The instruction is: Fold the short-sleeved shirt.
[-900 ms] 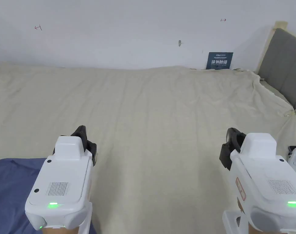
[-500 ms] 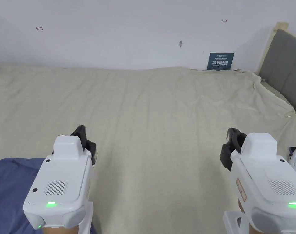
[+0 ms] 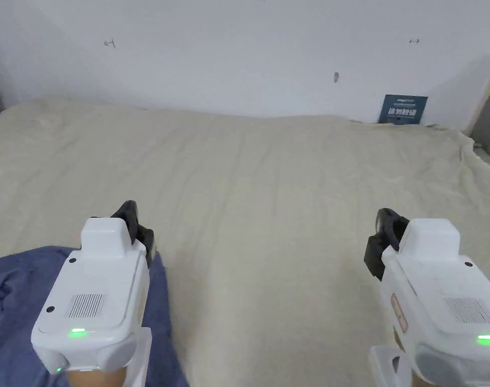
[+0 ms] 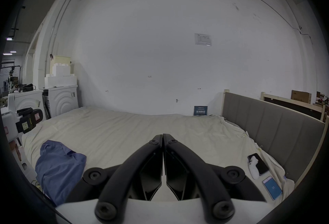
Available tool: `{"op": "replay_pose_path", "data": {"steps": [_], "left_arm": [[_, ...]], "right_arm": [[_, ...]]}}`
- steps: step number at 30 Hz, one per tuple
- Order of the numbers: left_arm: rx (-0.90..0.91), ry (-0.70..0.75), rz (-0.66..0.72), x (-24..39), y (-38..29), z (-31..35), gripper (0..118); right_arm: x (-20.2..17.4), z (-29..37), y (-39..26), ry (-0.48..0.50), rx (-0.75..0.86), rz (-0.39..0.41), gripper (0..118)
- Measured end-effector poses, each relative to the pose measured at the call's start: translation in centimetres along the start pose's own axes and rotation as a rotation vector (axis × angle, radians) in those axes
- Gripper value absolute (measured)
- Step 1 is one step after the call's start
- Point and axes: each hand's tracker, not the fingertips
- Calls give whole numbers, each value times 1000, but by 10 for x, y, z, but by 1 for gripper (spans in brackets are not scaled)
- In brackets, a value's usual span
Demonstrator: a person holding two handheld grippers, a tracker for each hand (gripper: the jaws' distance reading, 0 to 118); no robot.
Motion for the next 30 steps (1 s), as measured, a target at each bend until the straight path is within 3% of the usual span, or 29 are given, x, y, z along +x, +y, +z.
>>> {"op": "replay_pose_path", "data": {"steps": [19,26,30], "left_arm": [[-39,382,-15,-167,-8,81,0],[-53,445,-14,-196,-12,99,0],[-61,449,0,-200,-12,98,0]], "right_arm": [[-167,-34,2,400,6,14,0],[-194,-29,2,462,5,23,0],[-192,-35,-1,468,5,25,0]]}}
